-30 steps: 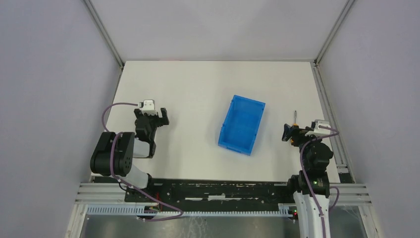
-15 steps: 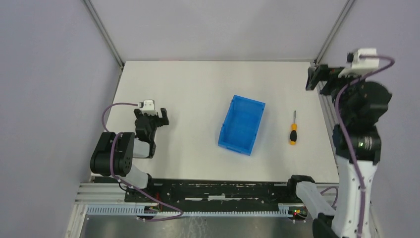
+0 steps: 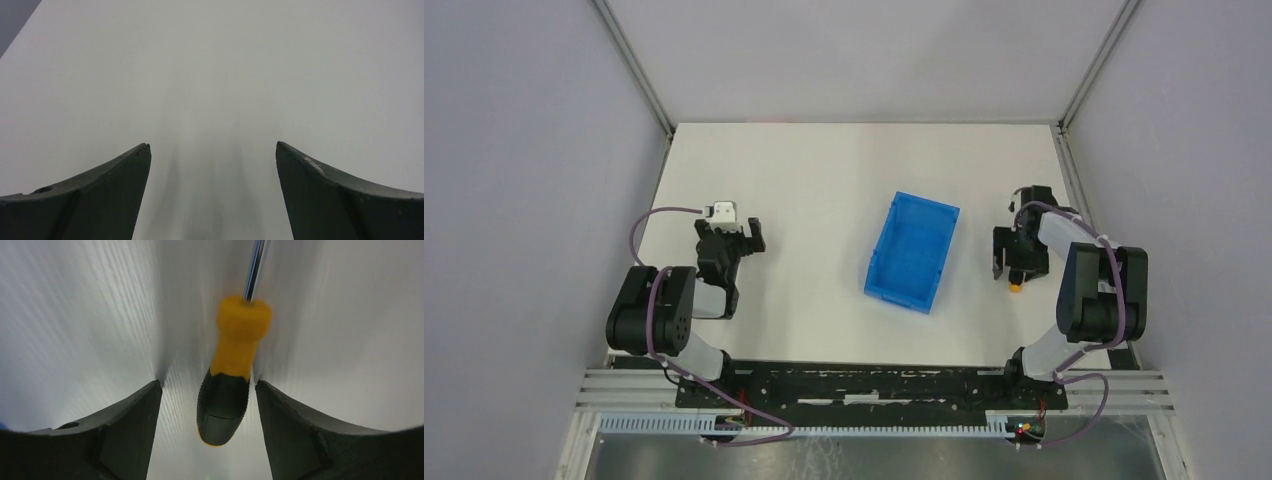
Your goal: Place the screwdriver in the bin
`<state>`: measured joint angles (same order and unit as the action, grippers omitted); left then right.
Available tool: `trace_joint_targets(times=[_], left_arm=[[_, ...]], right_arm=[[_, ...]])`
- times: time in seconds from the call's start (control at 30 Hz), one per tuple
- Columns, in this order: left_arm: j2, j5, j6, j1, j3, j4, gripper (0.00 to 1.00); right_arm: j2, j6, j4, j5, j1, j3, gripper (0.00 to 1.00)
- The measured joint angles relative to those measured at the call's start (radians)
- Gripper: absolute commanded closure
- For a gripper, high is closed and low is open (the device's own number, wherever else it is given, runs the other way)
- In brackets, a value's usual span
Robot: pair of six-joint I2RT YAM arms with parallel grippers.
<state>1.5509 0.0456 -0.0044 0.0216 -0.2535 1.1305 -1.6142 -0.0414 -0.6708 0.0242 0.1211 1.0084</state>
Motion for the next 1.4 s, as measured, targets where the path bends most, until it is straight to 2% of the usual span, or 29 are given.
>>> trace_joint_targets(times=[0.07, 0.13, 0.2, 0.33, 0.4, 0.47, 0.6, 0.7, 0.77, 0.87, 0.93, 1.13, 1.23, 1.4], left_arm=[[0.0, 0.0, 0.0, 0.0, 0.0, 0.0, 0.0], [0.0, 0.0, 0.0, 0.0, 0.0, 0.0, 0.0], [0.0, 0.0, 0.0, 0.0, 0.0, 0.0, 0.0], [0.0, 0.0, 0.0, 0.0, 0.0, 0.0, 0.0], [0.0, 0.0, 0.0, 0.0, 0.0, 0.0, 0.0], [0.0, 0.0, 0.0, 0.0, 0.0, 0.0, 0.0], [0.0, 0.0, 0.0, 0.0, 0.0, 0.0, 0.0], [0.0, 0.0, 0.0, 0.0, 0.0, 0.0, 0.0], [0.0, 0.0, 0.0, 0.0, 0.0, 0.0, 0.0], [0.0, 0.0, 0.0, 0.0, 0.0, 0.0, 0.0], [0.0, 0.0, 0.0, 0.0, 0.0, 0.0, 0.0], [0.0, 0.0, 0.0, 0.0, 0.0, 0.0, 0.0], [0.0, 0.0, 0.0, 0.0, 0.0, 0.0, 0.0], [0.0, 0.0, 0.0, 0.0, 0.0, 0.0, 0.0]], right_arm=[[-0.003, -0.017, 0.005, -0.001, 0.002, -0.093, 0.54], [0.01, -0.019, 0.044, 0.008, 0.002, -0.104, 0.8], [0.01, -0.028, 0.088, 0.026, 0.003, -0.109, 1.0], [0.011, -0.039, 0.087, 0.057, 0.001, -0.096, 1.0], [0.011, -0.034, 0.014, 0.067, 0.002, -0.035, 1.0], [0.01, -0.024, -0.111, 0.066, 0.002, 0.103, 1.0], [0.011, -0.015, -0.3, 0.082, 0.002, 0.512, 1.0], [0.035, -0.025, -0.359, 0.082, 0.002, 0.709, 1.0], [0.07, -0.036, -0.393, 0.072, -0.002, 0.761, 1.0], [0.121, -0.067, -0.426, 0.057, -0.032, 0.763, 1.0], [0.138, -0.098, -0.423, 0.048, -0.104, 0.739, 1.0], [0.113, -0.205, -0.312, 0.027, -0.541, 0.659, 1.0], [0.122, -0.252, -0.227, 0.035, -0.647, 0.549, 1.0], [0.142, -0.333, -0.083, 0.089, -0.734, 0.26, 1.0]])
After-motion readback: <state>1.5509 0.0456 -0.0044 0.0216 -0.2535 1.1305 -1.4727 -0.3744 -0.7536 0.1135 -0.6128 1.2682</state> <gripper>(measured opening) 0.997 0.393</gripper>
